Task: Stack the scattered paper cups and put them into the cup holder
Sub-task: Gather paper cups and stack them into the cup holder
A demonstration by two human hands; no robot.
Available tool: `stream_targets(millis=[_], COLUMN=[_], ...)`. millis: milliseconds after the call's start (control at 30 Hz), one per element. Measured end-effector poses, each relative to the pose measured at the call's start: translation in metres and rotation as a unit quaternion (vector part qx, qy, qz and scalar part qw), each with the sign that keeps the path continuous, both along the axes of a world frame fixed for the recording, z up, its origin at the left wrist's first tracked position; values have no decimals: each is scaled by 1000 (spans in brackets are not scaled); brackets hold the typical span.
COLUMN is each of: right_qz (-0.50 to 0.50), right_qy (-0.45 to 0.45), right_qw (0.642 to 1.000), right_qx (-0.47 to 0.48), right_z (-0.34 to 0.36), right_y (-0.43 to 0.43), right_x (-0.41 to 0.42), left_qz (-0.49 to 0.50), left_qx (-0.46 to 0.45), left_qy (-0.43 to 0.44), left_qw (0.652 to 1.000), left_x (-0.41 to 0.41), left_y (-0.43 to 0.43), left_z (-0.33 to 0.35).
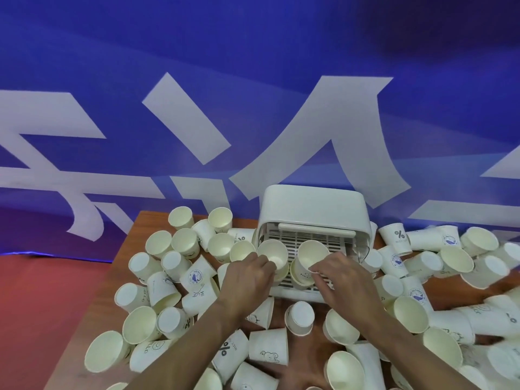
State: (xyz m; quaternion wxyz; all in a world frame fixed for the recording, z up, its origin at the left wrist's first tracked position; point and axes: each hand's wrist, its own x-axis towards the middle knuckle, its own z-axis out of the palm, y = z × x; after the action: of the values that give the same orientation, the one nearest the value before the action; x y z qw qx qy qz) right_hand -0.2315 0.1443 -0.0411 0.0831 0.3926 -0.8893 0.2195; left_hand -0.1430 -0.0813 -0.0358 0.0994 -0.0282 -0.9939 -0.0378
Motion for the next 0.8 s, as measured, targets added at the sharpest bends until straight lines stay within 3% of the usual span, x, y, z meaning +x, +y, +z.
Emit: stream_targets(millis=[800], right_qz=[13], right_qy=[-6], right_qw=[999], right_qx=[49], right_z=[-28], right_y=[-8], right_x=[-5], left_qz=[52], left_qx=[62], left_qy=[-138], left_qw=[987], left_x=[-19], left_y=[-11], left_z=[-63])
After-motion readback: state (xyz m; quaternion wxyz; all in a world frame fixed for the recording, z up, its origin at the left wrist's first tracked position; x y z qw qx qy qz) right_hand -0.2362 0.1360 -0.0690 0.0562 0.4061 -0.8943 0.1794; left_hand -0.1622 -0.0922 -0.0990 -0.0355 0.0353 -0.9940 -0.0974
